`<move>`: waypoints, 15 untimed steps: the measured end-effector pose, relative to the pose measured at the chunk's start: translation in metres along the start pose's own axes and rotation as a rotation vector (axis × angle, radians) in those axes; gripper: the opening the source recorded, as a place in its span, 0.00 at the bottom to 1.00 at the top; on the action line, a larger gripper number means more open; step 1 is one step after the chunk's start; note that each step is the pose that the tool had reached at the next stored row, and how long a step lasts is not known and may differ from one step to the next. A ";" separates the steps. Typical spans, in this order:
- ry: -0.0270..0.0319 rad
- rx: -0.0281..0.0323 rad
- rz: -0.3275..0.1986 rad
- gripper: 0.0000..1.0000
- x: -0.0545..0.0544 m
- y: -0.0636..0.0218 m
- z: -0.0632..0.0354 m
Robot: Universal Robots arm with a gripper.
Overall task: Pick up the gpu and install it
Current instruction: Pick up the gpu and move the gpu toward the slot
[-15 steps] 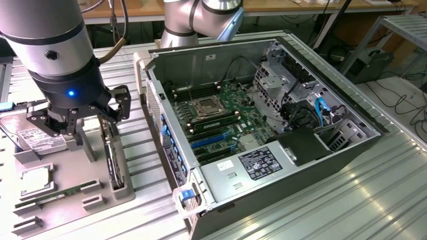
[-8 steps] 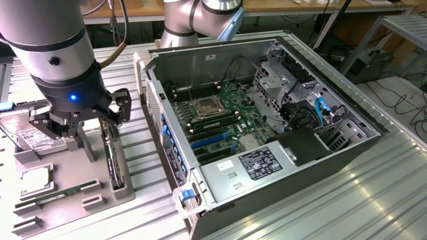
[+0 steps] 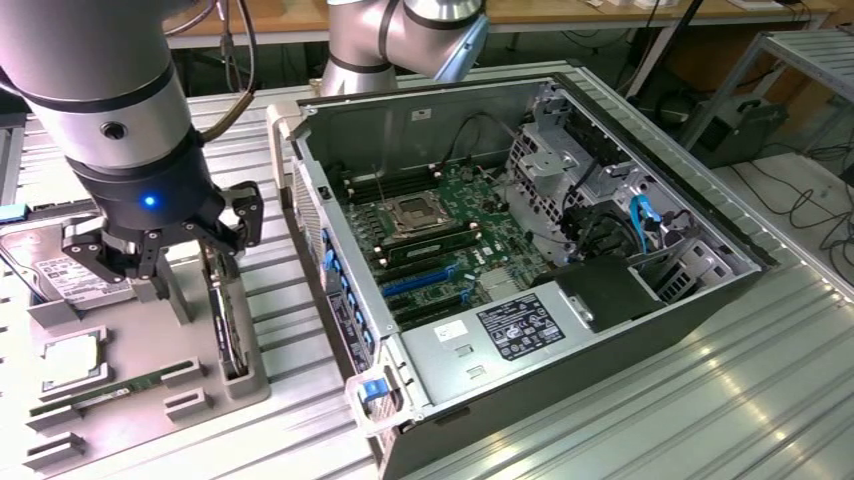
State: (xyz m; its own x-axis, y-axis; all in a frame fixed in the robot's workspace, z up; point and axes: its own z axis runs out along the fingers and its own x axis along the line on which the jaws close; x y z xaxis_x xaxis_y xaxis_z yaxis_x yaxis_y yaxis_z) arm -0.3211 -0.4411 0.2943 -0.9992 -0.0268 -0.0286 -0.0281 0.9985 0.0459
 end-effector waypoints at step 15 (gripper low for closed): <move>0.0001 -0.0001 -0.004 0.66 0.000 -0.0066 0.0223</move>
State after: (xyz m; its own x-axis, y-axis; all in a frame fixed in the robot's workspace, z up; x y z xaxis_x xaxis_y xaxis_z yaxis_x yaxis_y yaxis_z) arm -0.3207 -0.4466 0.2717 -0.9991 -0.0304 -0.0286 -0.0317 0.9984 0.0459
